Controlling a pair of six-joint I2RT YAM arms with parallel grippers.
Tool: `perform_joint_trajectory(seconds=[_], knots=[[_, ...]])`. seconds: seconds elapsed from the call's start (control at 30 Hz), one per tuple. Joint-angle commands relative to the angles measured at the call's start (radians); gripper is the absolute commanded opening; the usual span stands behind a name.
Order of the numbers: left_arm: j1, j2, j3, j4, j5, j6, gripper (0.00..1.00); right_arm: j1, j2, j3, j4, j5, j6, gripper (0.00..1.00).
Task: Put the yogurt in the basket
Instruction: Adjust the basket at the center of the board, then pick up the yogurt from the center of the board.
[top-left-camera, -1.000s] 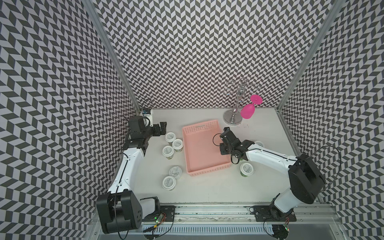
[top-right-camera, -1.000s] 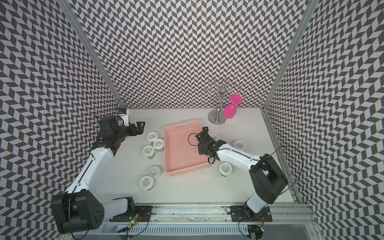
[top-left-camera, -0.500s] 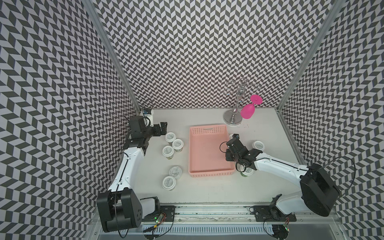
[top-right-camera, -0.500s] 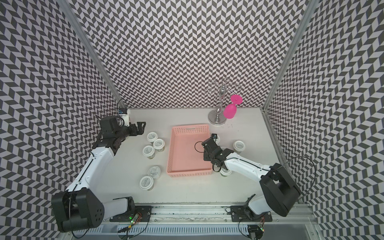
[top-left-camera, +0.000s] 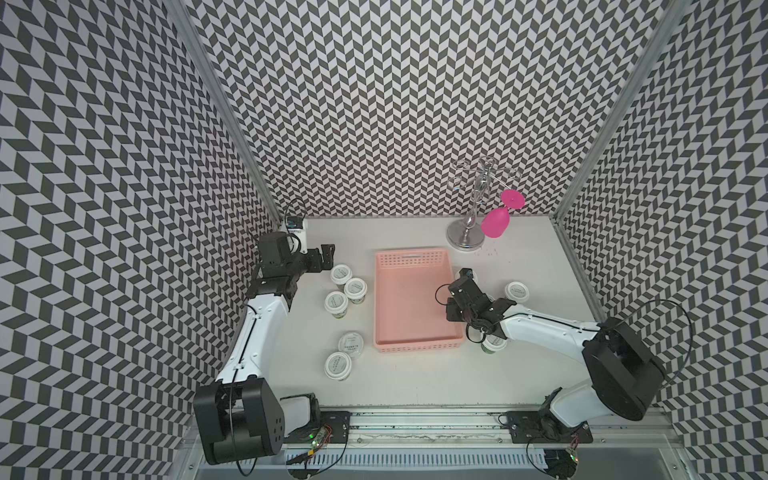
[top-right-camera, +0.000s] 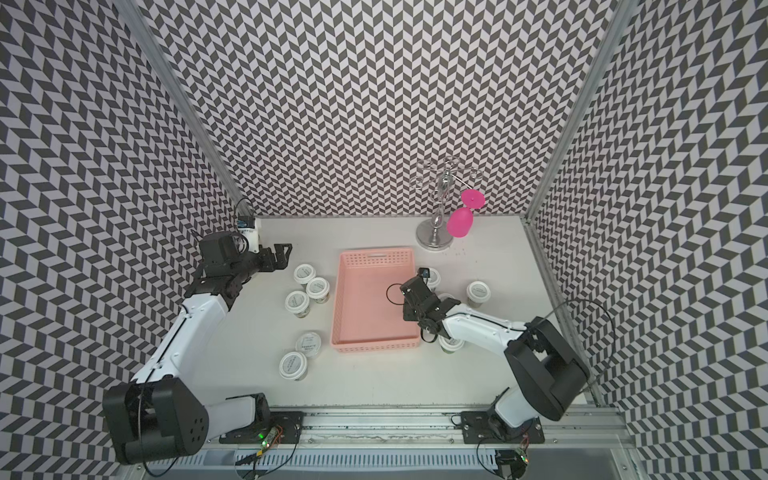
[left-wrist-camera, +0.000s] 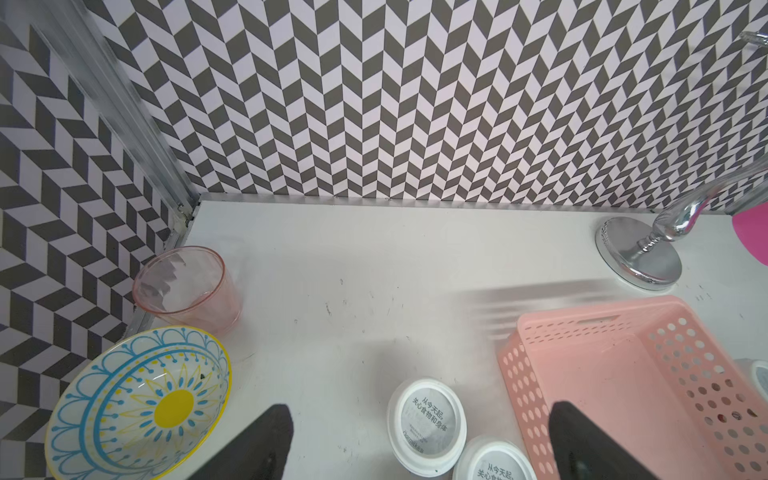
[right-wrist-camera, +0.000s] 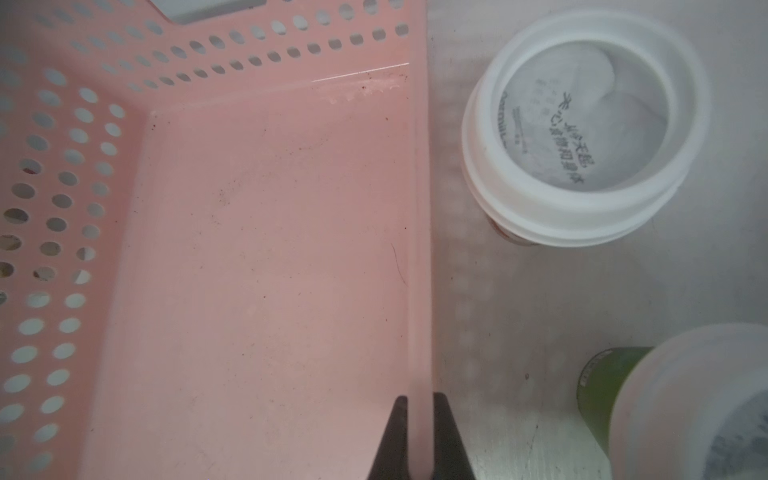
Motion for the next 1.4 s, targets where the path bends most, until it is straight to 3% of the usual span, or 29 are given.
perform_joint_trajectory(seconds=[0.0,0.13,0.3,0.5,0.63,0.9,1.13,1.37], knots=[[0.005,-0.005,0.016,0.015,0.034,0.015,1.00,0.005,-0.001,0.007,0.008,-0.028,0.004,0.15],[0.005,0.002,0.037,0.002,0.022,0.040,1.00,0.005,-0.041,0.000,0.005,-0.024,0.013,0.30],[0.005,0.006,0.063,-0.018,-0.003,0.048,1.00,0.005,-0.074,0.015,-0.033,-0.024,0.004,0.35],[0.005,0.010,0.057,-0.013,0.008,0.054,1.00,0.004,-0.109,0.077,-0.159,0.077,-0.054,0.44],[0.006,0.007,0.056,-0.013,0.005,0.059,1.00,-0.003,-0.098,0.141,-0.242,0.132,-0.125,0.61],[0.007,0.001,0.054,-0.012,0.004,0.059,1.00,-0.098,-0.097,0.234,-0.351,0.091,-0.232,0.72],[0.007,0.000,0.045,-0.006,0.010,0.055,1.00,-0.196,-0.143,0.213,-0.390,0.056,-0.260,0.97],[0.007,0.000,0.042,-0.003,0.016,0.053,1.00,-0.256,-0.137,0.167,-0.402,0.030,-0.256,1.00]])
